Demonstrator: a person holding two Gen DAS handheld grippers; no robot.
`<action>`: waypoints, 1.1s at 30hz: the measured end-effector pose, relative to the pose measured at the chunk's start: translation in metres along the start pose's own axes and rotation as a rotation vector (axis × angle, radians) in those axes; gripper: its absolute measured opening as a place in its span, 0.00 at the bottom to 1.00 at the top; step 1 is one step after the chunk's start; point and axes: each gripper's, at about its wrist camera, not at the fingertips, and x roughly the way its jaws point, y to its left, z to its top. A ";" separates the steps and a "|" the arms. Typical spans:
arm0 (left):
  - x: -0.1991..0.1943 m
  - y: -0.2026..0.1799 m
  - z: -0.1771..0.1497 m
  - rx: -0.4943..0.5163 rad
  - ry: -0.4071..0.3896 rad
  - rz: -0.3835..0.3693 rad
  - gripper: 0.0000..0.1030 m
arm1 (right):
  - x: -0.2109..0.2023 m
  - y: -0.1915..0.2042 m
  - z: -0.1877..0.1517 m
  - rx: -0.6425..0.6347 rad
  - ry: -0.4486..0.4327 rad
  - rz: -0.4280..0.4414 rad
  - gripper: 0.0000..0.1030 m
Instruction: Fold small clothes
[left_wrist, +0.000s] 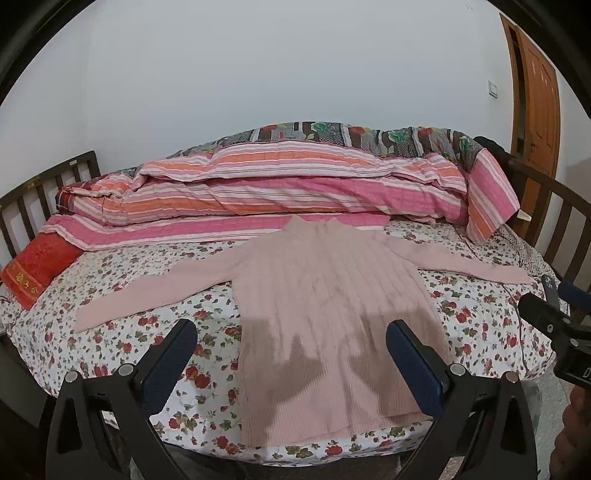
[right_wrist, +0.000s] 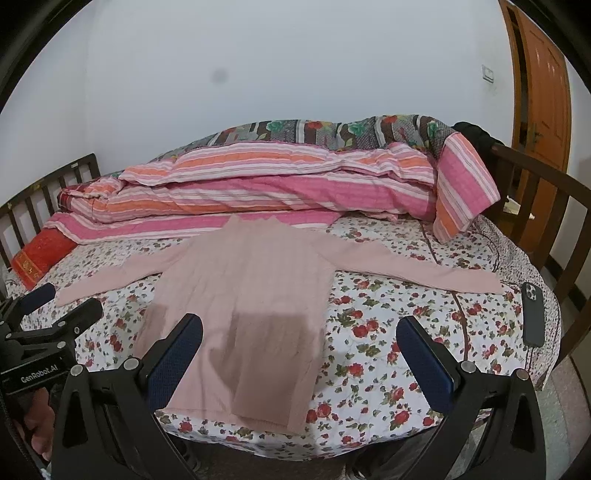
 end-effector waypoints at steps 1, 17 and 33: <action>0.000 0.001 0.000 0.001 0.000 0.002 1.00 | 0.000 0.000 0.000 0.001 -0.001 0.001 1.00; -0.001 0.011 0.002 -0.011 0.005 0.001 1.00 | -0.003 0.001 -0.001 0.007 -0.005 0.001 1.00; 0.000 0.007 -0.002 -0.014 0.009 -0.005 1.00 | -0.003 -0.002 -0.002 0.011 -0.003 0.003 1.00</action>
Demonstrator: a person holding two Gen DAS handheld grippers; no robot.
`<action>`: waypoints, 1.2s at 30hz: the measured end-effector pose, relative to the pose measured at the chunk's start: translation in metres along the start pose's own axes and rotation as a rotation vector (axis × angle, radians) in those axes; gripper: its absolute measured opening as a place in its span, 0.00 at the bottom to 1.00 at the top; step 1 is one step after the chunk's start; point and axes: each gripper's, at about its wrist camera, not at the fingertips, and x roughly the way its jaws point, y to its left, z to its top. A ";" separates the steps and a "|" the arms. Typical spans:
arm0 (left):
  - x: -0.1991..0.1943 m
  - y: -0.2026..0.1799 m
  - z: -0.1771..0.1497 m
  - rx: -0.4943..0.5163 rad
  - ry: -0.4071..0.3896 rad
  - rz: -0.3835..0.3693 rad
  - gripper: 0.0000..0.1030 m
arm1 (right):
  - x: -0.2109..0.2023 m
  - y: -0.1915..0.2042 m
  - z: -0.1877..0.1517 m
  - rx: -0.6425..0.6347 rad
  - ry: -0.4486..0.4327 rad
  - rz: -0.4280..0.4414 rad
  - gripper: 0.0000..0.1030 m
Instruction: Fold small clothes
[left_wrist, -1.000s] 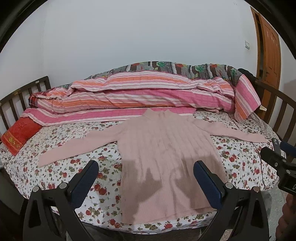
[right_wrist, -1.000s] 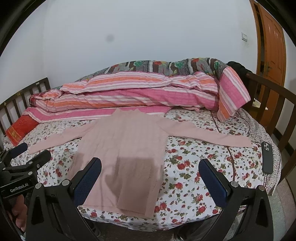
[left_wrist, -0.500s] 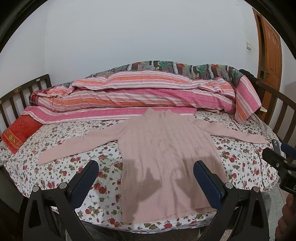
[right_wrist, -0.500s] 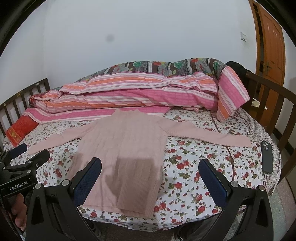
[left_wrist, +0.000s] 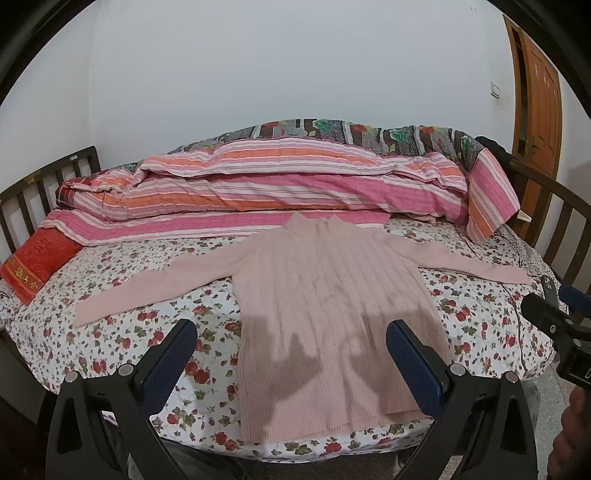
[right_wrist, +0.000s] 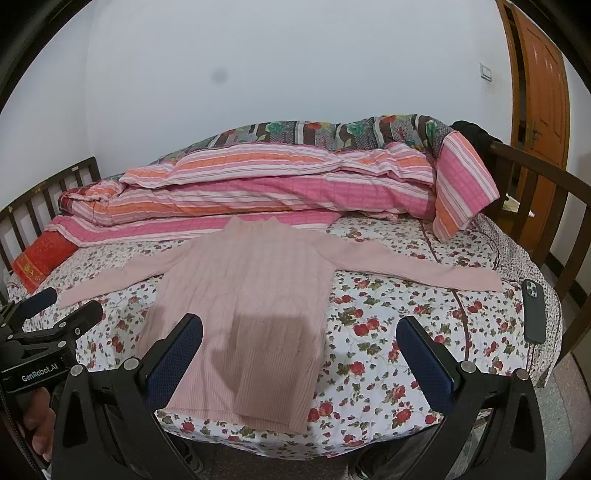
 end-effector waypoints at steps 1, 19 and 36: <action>0.001 0.000 0.000 -0.001 0.002 -0.001 1.00 | 0.000 0.000 0.000 -0.001 0.000 -0.001 1.00; 0.002 -0.002 -0.002 -0.002 0.004 -0.001 1.00 | 0.000 0.002 -0.002 -0.003 0.000 0.003 1.00; -0.001 -0.002 0.001 -0.006 0.000 -0.010 1.00 | -0.002 0.006 0.000 -0.007 -0.007 0.005 1.00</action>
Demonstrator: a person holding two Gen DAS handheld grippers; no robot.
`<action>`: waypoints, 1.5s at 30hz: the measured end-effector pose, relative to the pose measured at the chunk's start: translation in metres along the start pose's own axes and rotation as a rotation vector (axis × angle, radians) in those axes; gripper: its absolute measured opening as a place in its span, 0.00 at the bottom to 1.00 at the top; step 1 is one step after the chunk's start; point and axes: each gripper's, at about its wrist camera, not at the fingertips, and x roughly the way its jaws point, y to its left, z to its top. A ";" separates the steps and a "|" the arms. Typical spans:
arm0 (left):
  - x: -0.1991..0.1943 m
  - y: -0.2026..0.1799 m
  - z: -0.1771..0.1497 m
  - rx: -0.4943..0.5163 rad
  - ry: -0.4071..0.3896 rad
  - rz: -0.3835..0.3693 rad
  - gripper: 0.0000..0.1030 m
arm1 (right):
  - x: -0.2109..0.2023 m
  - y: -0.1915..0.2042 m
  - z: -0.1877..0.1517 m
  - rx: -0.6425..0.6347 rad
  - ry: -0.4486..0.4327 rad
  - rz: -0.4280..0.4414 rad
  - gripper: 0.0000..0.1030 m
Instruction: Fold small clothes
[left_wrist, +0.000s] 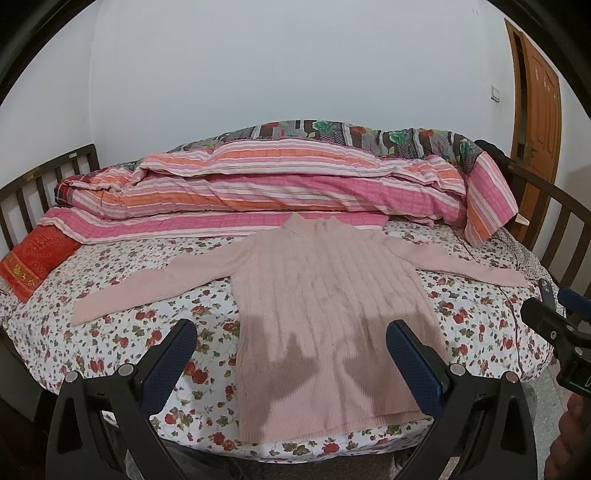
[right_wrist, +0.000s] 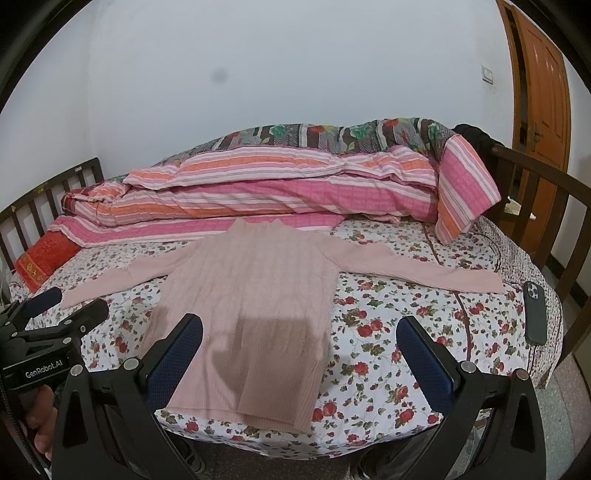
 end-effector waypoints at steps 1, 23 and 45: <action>0.000 0.000 0.000 0.001 -0.004 -0.005 1.00 | 0.000 0.001 0.001 -0.002 -0.002 -0.001 1.00; 0.081 0.052 -0.009 -0.070 0.074 0.005 0.99 | 0.054 0.011 -0.013 -0.098 0.037 -0.038 1.00; 0.210 0.246 -0.051 -0.556 0.207 0.129 0.89 | 0.189 0.003 -0.009 -0.096 0.085 0.053 1.00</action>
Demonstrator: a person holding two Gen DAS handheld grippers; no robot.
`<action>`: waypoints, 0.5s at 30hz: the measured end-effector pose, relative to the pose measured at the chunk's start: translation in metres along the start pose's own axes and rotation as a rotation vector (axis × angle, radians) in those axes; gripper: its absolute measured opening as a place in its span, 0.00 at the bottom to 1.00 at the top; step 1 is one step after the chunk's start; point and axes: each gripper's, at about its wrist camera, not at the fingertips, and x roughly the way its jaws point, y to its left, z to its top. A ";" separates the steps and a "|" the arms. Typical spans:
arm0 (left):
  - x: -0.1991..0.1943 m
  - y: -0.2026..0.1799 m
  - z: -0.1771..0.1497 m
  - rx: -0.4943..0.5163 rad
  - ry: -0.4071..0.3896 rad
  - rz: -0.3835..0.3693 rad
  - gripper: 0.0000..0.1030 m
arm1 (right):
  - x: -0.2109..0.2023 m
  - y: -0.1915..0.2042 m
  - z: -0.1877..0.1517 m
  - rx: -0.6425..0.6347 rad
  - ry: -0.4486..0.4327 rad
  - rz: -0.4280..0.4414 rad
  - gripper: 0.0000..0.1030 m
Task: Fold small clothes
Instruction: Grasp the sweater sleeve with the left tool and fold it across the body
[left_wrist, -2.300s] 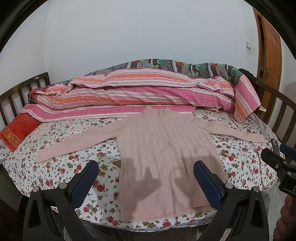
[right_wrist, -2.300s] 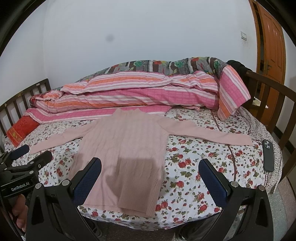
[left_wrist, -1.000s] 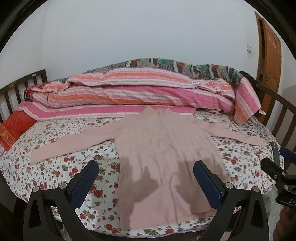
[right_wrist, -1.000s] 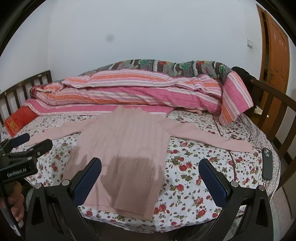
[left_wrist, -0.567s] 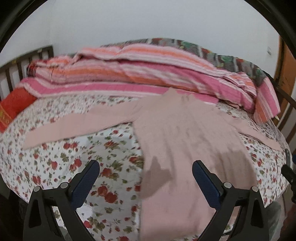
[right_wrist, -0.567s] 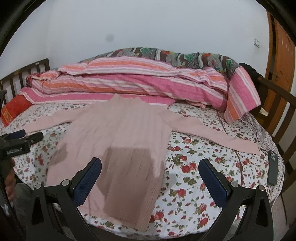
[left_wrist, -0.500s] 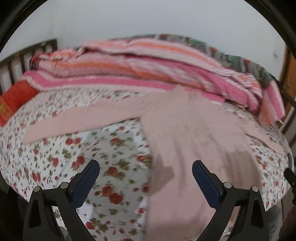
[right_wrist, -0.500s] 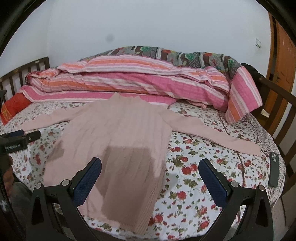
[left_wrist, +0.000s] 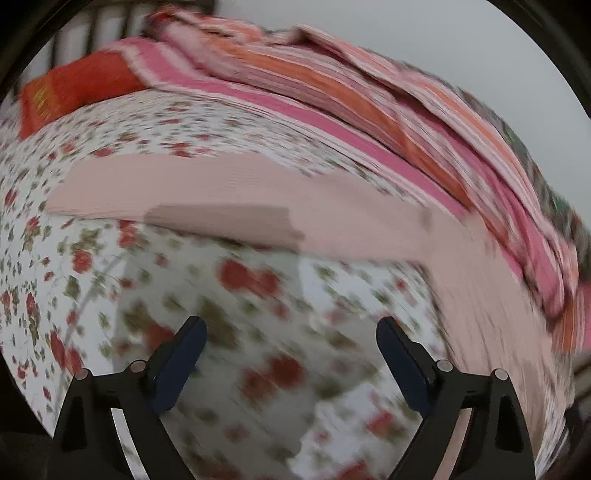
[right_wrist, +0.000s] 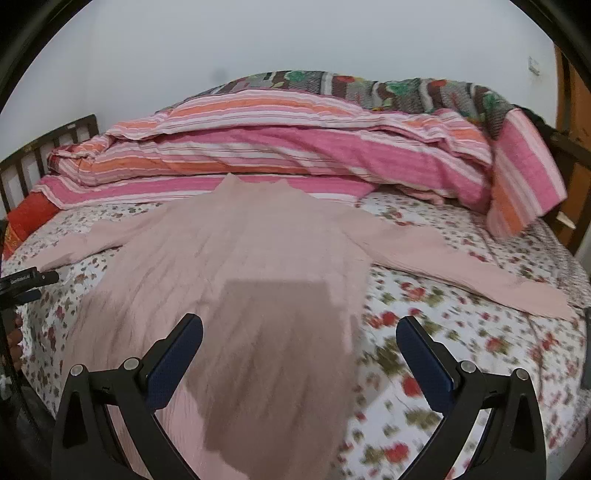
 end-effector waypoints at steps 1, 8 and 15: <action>0.003 0.011 0.005 -0.029 -0.020 -0.003 0.88 | 0.008 0.001 0.003 -0.008 0.000 0.013 1.00; 0.022 0.067 0.040 -0.190 -0.090 0.034 0.72 | 0.049 0.000 0.022 -0.026 0.009 0.036 0.95; 0.038 0.089 0.075 -0.196 -0.169 0.237 0.59 | 0.082 -0.013 0.041 0.027 0.025 0.084 0.92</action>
